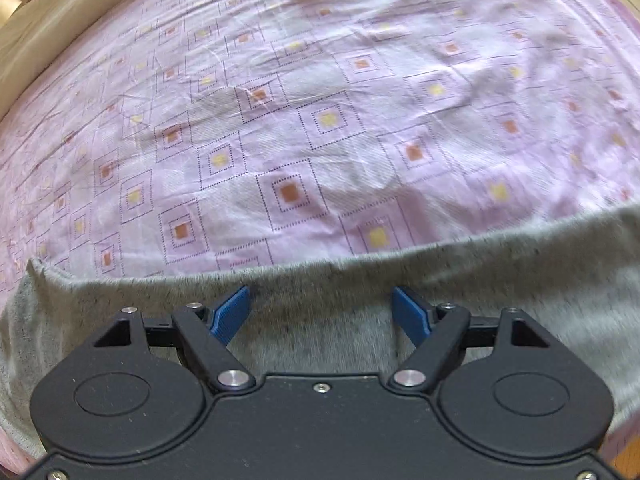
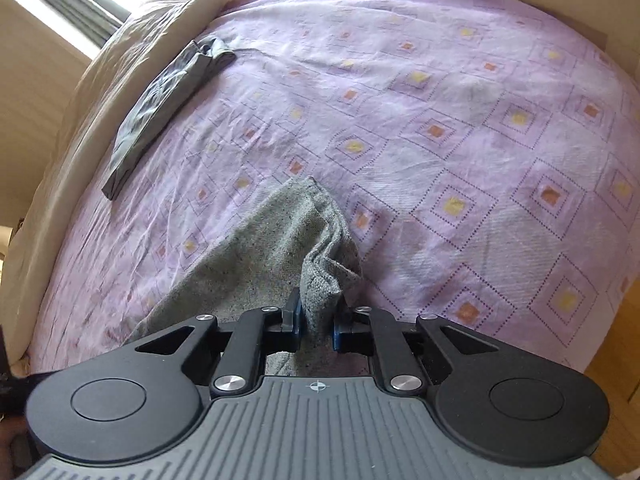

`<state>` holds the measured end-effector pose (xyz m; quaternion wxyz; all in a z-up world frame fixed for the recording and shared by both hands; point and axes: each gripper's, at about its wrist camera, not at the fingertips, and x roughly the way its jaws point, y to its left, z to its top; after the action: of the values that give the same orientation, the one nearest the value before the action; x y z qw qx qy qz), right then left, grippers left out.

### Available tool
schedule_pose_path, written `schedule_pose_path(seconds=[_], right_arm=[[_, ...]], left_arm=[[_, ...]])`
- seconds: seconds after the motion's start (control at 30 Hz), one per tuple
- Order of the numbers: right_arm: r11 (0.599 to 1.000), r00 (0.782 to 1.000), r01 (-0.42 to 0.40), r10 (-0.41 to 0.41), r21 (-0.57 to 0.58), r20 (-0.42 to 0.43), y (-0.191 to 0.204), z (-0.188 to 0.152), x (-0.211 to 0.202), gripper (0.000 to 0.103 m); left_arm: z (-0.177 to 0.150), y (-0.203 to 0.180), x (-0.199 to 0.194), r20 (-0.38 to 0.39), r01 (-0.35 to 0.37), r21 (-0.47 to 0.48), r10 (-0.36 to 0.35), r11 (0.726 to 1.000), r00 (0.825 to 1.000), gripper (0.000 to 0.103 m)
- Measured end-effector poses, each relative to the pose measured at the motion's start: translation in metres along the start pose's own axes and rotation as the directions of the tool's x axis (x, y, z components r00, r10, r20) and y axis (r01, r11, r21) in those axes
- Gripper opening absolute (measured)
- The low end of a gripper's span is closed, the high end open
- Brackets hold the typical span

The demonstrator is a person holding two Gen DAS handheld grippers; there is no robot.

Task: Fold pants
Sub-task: 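Grasp the grey pant leg hem with the right tool and lift it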

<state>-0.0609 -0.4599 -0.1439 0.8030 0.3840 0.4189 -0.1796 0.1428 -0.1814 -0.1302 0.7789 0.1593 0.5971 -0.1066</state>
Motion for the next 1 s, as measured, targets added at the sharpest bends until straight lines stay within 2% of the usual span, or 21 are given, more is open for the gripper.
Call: schedule_pose_path(seconds=[0.13,0.23,0.3,0.37,0.53,0.57,0.73,0.83,0.9,1.0], right_arm=[[1.0,1.0,-0.005,0.005,-0.013,-0.006,0.004,0.003,-0.004,0.013],[1.0,1.0,0.0,0.0,-0.03,-0.008,0.007,0.003,-0.005,0.013],[0.999,1.0,-0.002,0.001,-0.04,-0.009,0.008,0.003,-0.007,0.013],[0.998,1.0,-0.004,0.004,-0.057,-0.005,0.011,0.004,-0.008,0.013],[0.994,1.0,0.006,-0.005,-0.11,0.01,0.023,0.005,-0.012,0.013],[0.993,1.0,0.009,-0.007,-0.119,0.013,0.025,0.005,-0.013,0.013],[0.983,0.998,0.044,-0.035,-0.178,0.051,0.043,0.001,-0.021,0.013],[0.97,0.994,0.067,-0.046,-0.235,0.096,0.063,-0.005,-0.031,0.013],[0.951,0.99,0.08,-0.042,-0.299,0.133,0.083,-0.011,-0.041,0.013],[0.903,0.982,0.096,-0.017,-0.419,0.188,0.126,-0.027,-0.058,0.013]], left_arm=[[0.011,0.003,0.004,0.005,0.011,-0.026,-0.011,1.0,1.0,0.084],[0.005,0.002,-0.009,0.033,0.022,-0.021,-0.021,1.0,0.999,0.078],[-0.009,0.0,-0.022,0.05,0.049,0.002,-0.049,0.999,0.998,0.078],[-0.031,-0.003,-0.029,0.035,0.072,0.03,-0.073,0.997,0.997,0.078],[-0.093,-0.012,-0.023,-0.074,0.124,0.1,-0.116,0.987,0.99,0.079],[-0.103,-0.012,-0.021,-0.087,0.127,0.099,-0.118,0.987,0.989,0.082],[-0.117,0.009,-0.03,-0.081,0.182,0.018,-0.18,0.983,0.98,0.081],[-0.116,0.03,-0.037,-0.04,0.174,-0.001,-0.174,0.985,0.984,0.08],[-0.114,0.048,-0.042,-0.019,0.178,-0.008,-0.178,0.984,0.984,0.08],[-0.116,0.082,-0.048,0.007,0.179,-0.025,-0.179,0.984,0.984,0.08]])
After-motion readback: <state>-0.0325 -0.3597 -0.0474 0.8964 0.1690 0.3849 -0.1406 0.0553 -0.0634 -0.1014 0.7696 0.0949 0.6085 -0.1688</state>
